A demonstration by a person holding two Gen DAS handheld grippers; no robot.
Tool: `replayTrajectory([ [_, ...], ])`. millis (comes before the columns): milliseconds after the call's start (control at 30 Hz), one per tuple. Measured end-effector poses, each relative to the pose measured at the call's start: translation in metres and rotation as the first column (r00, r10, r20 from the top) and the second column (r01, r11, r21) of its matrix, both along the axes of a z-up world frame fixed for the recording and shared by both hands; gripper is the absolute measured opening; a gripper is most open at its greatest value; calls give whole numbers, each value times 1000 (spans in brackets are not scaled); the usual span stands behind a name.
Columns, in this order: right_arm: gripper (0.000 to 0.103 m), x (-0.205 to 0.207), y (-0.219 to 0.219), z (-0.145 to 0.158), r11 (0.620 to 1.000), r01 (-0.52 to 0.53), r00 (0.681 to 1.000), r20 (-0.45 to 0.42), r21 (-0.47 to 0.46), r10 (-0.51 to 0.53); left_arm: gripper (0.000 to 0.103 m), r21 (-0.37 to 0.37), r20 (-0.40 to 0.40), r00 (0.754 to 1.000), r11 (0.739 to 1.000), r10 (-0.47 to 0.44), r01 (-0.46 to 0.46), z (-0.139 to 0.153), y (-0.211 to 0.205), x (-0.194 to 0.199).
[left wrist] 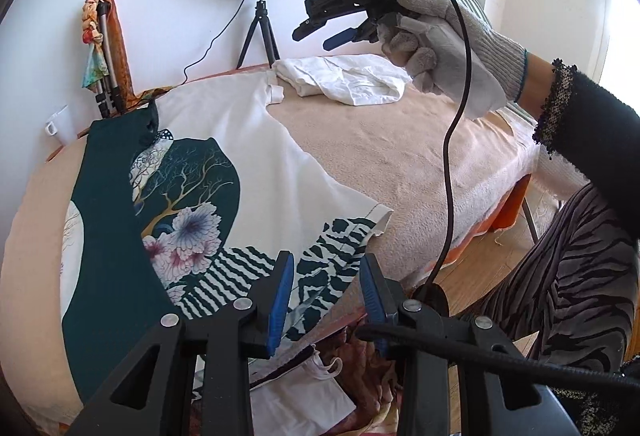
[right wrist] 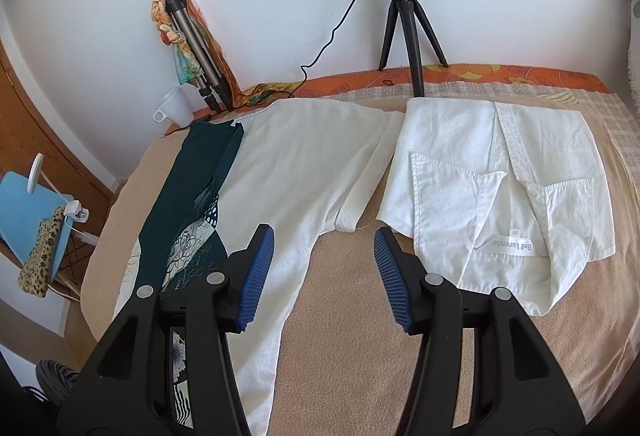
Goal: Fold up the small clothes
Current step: 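Grasp the cream side at the hem with left tool while right tool grasps its sleeve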
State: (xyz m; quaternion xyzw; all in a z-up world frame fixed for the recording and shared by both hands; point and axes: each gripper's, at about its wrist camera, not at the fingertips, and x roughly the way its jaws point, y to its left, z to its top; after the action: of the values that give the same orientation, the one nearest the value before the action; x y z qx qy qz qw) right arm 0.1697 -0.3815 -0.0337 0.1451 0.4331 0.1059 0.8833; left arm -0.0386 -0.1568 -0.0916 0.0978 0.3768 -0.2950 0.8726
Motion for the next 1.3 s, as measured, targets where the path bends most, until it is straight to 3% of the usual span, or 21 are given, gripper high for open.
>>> replayTrajectory([
  [367, 55, 11, -19, -26, 984, -26, 996, -74, 178, 40, 35, 83, 10, 995, 992, -100, 99, -22, -67, 16],
  [467, 55, 17, -17, -36, 974, -39, 993, -96, 223, 61, 34, 89, -31, 995, 992, -91, 94, -31, -73, 27],
  [533, 55, 21, -14, -43, 968, -41, 991, -112, 247, 71, 28, 79, -62, 995, 993, -82, 86, -37, -74, 34],
  [700, 55, 34, -9, -65, 953, -34, 983, -162, 302, 86, 1, 33, -75, 995, 997, -72, 74, -39, -72, 39],
  [967, 55, 65, -5, -103, 948, 53, 965, -261, 313, 32, 0, -96, -87, 995, 995, -44, 35, -20, -60, 40],
  [1167, 55, 82, -4, -115, 935, 121, 961, -276, 334, -26, 0, -114, -64, 998, 993, -29, 22, -12, -53, 35],
  [1200, 54, 85, -2, -114, 936, 124, 962, -273, 330, -31, 0, -110, -60, 998, 994, -25, 19, -12, -52, 34],
  [1300, 26, 91, 8, -116, 946, 121, 959, -280, 301, -34, 0, -119, -75, 997, 993, -13, 4, -15, -46, 37],
])
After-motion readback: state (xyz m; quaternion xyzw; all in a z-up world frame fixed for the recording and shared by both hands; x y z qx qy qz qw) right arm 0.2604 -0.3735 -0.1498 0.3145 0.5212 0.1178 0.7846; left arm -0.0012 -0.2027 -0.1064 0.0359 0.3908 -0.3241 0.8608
